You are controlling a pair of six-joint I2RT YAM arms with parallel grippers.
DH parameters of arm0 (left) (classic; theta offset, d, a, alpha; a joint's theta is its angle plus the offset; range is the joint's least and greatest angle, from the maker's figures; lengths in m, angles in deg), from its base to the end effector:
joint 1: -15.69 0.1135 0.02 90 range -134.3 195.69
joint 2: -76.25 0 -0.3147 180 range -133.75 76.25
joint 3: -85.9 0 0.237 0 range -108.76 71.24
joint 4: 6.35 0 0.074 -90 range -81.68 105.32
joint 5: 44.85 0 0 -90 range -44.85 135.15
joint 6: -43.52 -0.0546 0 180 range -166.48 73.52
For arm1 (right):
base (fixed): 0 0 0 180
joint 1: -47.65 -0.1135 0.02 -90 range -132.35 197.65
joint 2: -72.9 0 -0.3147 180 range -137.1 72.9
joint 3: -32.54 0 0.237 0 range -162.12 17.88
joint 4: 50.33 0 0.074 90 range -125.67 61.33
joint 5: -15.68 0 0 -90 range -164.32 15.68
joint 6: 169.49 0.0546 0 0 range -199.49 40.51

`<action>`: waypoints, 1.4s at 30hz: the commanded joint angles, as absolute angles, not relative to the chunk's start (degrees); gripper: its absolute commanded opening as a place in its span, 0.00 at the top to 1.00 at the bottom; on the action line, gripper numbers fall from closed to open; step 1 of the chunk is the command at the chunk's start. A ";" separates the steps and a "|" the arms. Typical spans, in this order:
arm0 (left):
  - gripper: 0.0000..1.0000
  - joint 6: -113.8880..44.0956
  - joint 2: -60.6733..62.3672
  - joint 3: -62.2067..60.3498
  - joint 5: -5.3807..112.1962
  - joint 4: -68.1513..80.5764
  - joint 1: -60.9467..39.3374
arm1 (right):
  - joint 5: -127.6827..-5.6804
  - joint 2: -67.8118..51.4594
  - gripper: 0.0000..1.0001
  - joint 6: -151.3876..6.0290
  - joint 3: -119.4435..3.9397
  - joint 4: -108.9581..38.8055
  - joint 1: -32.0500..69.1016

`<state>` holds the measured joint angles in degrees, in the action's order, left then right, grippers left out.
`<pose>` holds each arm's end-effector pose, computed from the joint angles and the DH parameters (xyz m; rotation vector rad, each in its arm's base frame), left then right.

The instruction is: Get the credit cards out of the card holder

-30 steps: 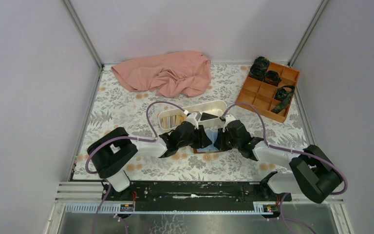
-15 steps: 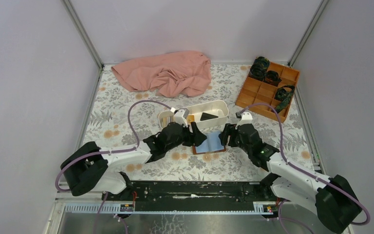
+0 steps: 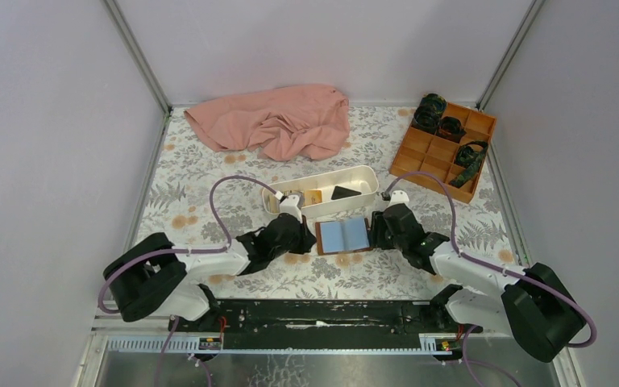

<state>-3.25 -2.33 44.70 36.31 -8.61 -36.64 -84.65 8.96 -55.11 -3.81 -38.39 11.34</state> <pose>0.1598 -0.1933 0.2045 0.0897 2.2818 -0.7589 0.1591 0.1048 0.2052 -0.1398 2.2688 0.3636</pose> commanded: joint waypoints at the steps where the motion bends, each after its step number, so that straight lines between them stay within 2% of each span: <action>1: 1.00 -4.50 -5.30 44.77 35.49 -12.12 -36.36 | -79.95 8.17 0.51 -54.72 -5.58 -42.67 11.41; 9: 1.00 -3.94 -9.53 45.30 36.94 -14.83 -36.34 | -72.14 8.73 0.57 -53.79 -2.50 -49.09 11.44; 18: 1.00 -3.59 -11.81 45.43 37.80 -16.01 -36.35 | -64.76 12.74 0.58 -52.83 -1.56 -54.38 11.44; 28: 1.00 -3.08 -12.32 45.79 38.88 -17.00 -36.34 | -63.05 11.22 0.57 -53.26 -3.34 -54.63 11.44; 36: 1.00 -2.48 -11.26 46.52 39.83 -17.55 -36.34 | -57.99 1.65 0.56 -50.56 -4.05 -62.57 11.28; 42: 1.00 -2.35 -5.73 48.02 39.77 -15.23 -36.38 | -57.89 -3.69 0.56 -49.05 -4.00 -65.61 10.57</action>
